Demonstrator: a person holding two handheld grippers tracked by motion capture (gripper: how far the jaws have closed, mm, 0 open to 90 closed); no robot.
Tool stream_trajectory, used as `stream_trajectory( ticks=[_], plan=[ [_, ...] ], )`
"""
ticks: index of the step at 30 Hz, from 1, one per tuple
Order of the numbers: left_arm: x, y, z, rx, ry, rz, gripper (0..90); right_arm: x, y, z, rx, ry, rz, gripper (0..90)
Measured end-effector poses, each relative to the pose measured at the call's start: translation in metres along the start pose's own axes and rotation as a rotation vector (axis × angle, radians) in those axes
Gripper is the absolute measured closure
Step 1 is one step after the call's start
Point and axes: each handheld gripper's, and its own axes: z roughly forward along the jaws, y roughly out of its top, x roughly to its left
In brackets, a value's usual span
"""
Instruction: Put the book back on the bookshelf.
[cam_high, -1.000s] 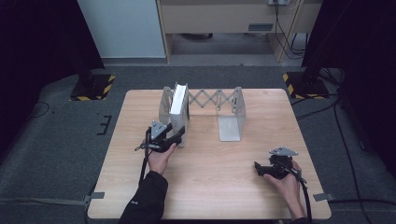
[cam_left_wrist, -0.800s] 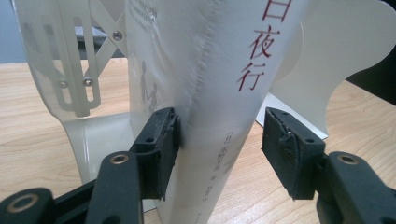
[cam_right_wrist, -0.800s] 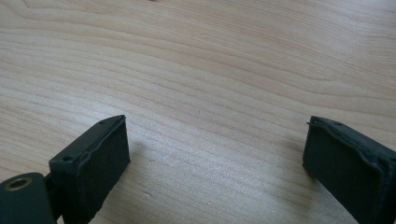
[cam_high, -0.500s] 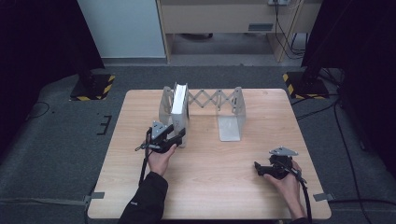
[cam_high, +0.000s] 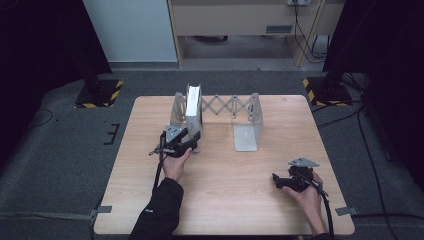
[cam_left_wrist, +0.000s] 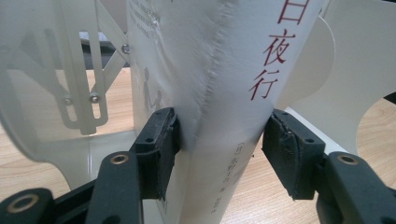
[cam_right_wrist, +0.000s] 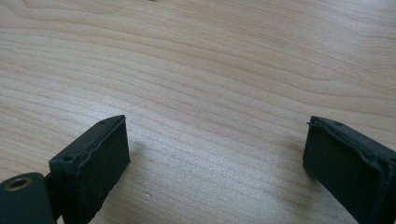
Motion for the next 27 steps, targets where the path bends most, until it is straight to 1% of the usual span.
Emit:
stream_trajectory(
  ticks=[4,7,11,12,14,15,16,18,19,21,22,24,26,27],
  plan=[
    [-0.001,0.0,0.001,0.006,-0.003,0.006,43.0,0.0,0.0,0.0,-0.001,0.0,-0.003,7.4],
    [-0.001,-0.001,-0.005,0.017,-0.004,0.002,43.4,0.0,0.0,0.0,-0.001,0.0,-0.003,7.4],
    [-0.001,-0.006,-0.021,0.044,-0.019,0.015,40.8,0.0,0.0,0.0,-0.001,0.0,-0.003,7.4],
    [-0.001,-0.007,-0.027,0.052,-0.031,0.008,40.3,0.0,0.0,0.0,-0.001,0.0,-0.003,7.4],
    [0.001,-0.01,-0.036,0.071,-0.041,-0.009,38.7,0.0,0.0,0.0,-0.001,0.001,-0.003,7.4],
    [0.002,-0.012,-0.042,0.081,-0.043,-0.021,37.6,0.0,0.0,0.0,-0.001,0.0,-0.003,7.4],
    [0.003,-0.014,-0.047,0.083,-0.05,-0.042,37.2,0.0,0.0,0.0,-0.001,0.0,-0.002,7.4],
    [0.004,-0.018,-0.055,0.104,-0.059,-0.053,35.3,0.0,0.0,0.0,-0.001,0.0,-0.003,7.4],
    [0.005,-0.021,-0.06,0.116,-0.051,-0.051,35.3,0.0,0.0,0.0,-0.001,0.0,-0.003,7.4],
    [0.006,-0.025,-0.066,0.133,-0.051,-0.061,34.8,0.0,0.0,0.0,-0.001,0.001,-0.002,7.4],
    [0.007,-0.028,-0.07,0.145,-0.057,-0.061,34.3,0.0,0.0,0.0,-0.001,0.0,-0.003,7.4],
    [0.007,-0.033,-0.074,0.162,-0.053,-0.048,32.9,0.0,0.0,0.0,-0.002,0.0,-0.003,7.4],
    [0.008,-0.039,-0.079,0.196,-0.063,-0.051,32.0,0.0,0.0,0.0,-0.001,0.001,-0.002,7.4],
    [0.008,-0.041,-0.08,0.205,-0.062,-0.046,31.5,0.0,0.0,0.0,-0.001,0.001,-0.003,7.4]
  ],
)
